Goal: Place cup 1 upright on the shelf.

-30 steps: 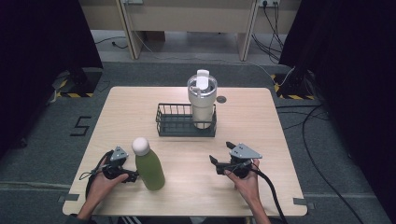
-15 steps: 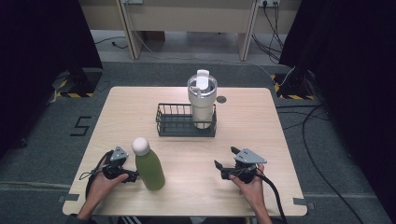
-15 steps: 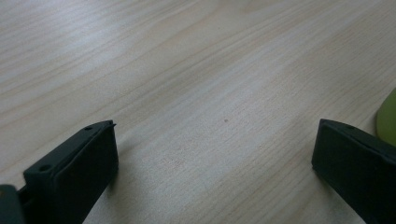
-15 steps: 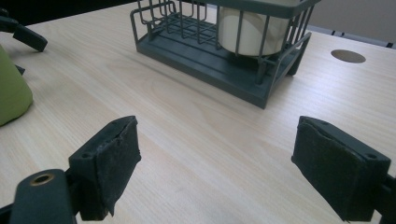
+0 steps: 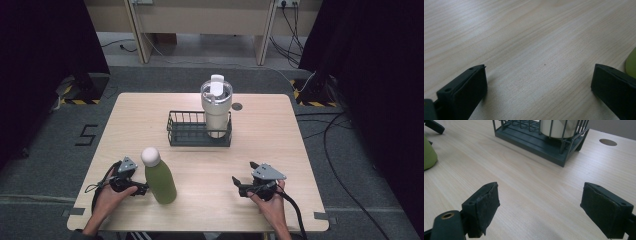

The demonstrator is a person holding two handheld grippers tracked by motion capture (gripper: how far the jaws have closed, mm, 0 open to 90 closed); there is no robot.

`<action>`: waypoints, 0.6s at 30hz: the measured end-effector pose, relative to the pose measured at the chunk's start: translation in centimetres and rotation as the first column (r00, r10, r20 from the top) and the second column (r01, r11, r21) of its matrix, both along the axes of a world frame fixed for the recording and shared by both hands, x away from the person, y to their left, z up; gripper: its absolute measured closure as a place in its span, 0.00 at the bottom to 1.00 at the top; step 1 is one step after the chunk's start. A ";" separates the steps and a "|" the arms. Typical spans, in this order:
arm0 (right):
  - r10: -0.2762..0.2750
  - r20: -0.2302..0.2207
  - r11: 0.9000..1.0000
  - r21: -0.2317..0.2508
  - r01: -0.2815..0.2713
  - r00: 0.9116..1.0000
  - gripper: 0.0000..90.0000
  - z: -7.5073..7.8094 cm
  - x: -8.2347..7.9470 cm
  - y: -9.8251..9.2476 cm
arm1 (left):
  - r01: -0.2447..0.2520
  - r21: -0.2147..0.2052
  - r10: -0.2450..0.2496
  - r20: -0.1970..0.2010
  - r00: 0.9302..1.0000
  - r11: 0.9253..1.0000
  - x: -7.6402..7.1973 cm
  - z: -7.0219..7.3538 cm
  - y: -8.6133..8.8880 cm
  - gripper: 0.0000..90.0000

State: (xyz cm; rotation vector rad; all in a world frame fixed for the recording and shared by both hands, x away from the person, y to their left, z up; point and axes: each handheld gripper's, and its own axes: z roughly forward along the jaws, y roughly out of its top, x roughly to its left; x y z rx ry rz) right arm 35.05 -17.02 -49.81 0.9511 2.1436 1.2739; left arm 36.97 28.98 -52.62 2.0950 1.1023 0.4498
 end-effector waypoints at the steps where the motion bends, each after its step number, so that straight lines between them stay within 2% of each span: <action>1: 0.000 0.000 1.000 -0.005 0.000 1.000 0.17 0.0 0.0 0.0 | 0.001 0.001 -0.001 0.000 1.000 1.000 0.0 0.0 0.0 0.00; 6: 0.002 -0.011 1.000 -0.011 -0.002 1.000 0.17 -0.1 -0.3 -0.1 | 0.000 0.000 0.000 0.000 1.000 1.000 0.0 0.0 0.0 0.00; 13: 0.002 -0.027 0.999 -0.048 -0.004 1.000 0.17 -0.4 -0.6 -0.3 | 0.000 0.000 0.000 0.000 1.000 1.000 0.0 0.0 0.0 0.00; 18: 0.005 -0.035 0.995 -0.096 -0.009 0.999 0.17 -0.6 -0.9 -0.4 | 0.000 0.000 0.000 0.000 1.000 1.000 0.0 0.0 0.0 0.00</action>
